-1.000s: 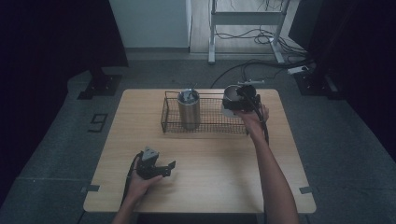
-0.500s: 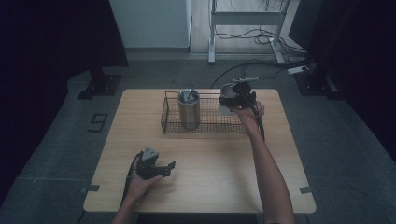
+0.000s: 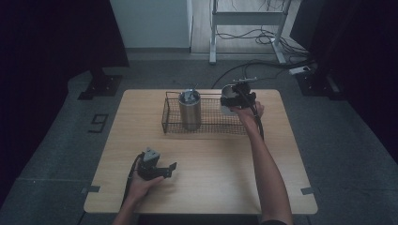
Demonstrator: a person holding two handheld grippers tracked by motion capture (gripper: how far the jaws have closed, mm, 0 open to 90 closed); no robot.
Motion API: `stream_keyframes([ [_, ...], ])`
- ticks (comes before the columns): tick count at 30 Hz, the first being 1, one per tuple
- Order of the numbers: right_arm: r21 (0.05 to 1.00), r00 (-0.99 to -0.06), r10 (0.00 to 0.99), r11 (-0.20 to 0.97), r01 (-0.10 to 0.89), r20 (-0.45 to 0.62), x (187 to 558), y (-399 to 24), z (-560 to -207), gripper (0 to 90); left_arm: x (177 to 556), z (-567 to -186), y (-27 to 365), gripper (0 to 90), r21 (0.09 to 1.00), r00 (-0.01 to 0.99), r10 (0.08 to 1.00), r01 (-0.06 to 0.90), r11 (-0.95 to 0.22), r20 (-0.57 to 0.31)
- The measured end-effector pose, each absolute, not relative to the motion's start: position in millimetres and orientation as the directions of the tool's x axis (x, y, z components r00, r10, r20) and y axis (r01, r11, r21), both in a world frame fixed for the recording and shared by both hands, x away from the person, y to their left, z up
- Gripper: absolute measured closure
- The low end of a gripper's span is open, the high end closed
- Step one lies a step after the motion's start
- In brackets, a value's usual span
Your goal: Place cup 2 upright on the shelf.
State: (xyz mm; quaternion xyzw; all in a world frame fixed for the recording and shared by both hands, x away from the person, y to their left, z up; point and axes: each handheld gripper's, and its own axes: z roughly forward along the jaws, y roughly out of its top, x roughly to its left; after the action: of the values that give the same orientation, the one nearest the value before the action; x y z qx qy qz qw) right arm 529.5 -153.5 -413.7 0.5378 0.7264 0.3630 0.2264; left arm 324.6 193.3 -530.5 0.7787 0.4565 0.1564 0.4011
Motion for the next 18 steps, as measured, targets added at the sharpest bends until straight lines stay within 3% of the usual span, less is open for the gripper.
stream_keyframes([
  [18,0.739,-0.337,0.940,0.189,0.647,0.055,541.6,-147.3,-441.3,7.6,324.7,-531.0,193.2,14.4,0.766,0.535,0.835,0.588,-0.260,-0.127],
])
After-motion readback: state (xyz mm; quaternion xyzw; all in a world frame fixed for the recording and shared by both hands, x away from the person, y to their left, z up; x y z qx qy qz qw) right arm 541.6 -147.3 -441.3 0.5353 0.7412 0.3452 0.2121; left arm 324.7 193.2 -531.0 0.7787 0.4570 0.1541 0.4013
